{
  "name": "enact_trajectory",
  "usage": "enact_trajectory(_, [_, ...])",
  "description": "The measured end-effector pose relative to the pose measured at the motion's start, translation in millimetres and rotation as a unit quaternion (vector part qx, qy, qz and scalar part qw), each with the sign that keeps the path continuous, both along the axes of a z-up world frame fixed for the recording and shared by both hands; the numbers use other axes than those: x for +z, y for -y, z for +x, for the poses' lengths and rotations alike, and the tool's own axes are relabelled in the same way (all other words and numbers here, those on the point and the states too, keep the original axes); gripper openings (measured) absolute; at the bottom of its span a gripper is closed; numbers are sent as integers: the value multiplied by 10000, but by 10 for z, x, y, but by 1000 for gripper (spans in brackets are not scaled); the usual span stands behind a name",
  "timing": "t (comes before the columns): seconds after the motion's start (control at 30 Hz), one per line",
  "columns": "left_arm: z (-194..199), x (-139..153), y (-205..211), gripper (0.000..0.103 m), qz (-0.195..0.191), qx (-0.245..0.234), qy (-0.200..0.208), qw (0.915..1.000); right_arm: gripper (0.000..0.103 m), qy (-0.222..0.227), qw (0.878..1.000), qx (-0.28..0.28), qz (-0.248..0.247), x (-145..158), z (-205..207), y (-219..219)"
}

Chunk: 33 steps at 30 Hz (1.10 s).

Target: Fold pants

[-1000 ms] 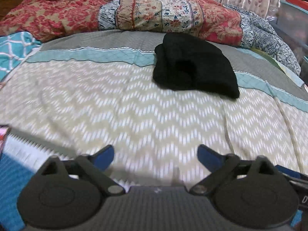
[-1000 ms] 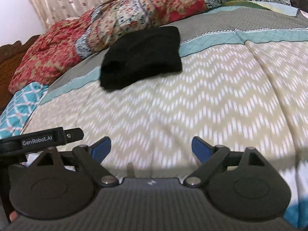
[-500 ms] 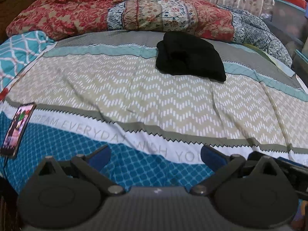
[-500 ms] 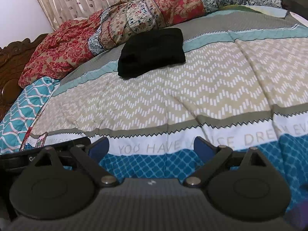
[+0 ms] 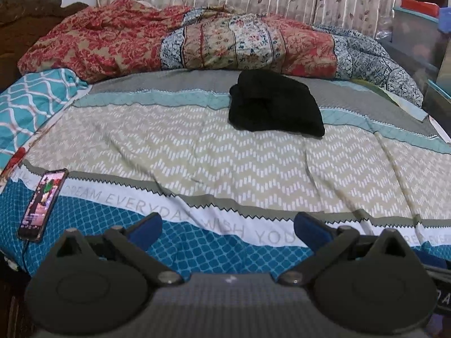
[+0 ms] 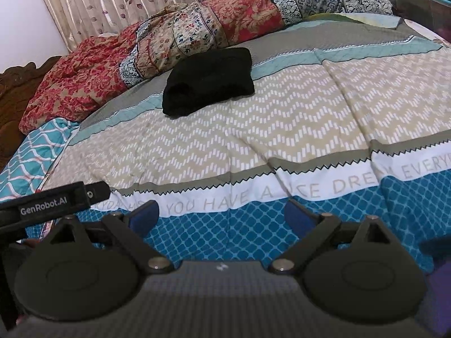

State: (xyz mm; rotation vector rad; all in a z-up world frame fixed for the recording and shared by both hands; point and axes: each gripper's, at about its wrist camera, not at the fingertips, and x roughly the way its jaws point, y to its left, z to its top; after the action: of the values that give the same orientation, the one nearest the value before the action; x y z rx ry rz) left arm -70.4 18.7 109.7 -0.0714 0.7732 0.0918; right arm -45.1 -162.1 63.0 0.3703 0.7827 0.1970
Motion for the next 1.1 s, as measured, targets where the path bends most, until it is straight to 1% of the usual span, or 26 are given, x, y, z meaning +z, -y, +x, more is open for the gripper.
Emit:
enact_trajectory(0.2, [-37,62,-68,103,75,238,113,9996,97,27,10000,18,39,48,-85,-1])
enact_trajectory(0.33, [-70,79,-81,103,261,377,240,9987,97,44,10000,-2,52,74,-103,-19])
enact_trajectory(0.43, [-85,69,-81,103,347,382,272,9983,97,62,10000,-32,71,98,-114,-33])
enact_trajectory(0.57, [-85,31,-108,103,318,406,196,9985,98,138,9998,38,134,119,-151,-70])
enact_trajectory(0.63, [-60,3,-119,103,268,395,80,9988,102,137,9998,55,96,117,-152,-89])
enact_trajectory(0.73, [-50,-28,-110,103,314,353,-33,9989,103,119,9999,31,41,118,-141,-108])
enact_trajectory(0.87, [-58,-41,-71,103,488,307,-26,9983,103,120,9998,-12,-163,120,-141,-163])
enact_trajectory(1.1, [-58,-29,-101,103,461,351,38,9983,103,78,9998,-57,-168,89,-135,-167])
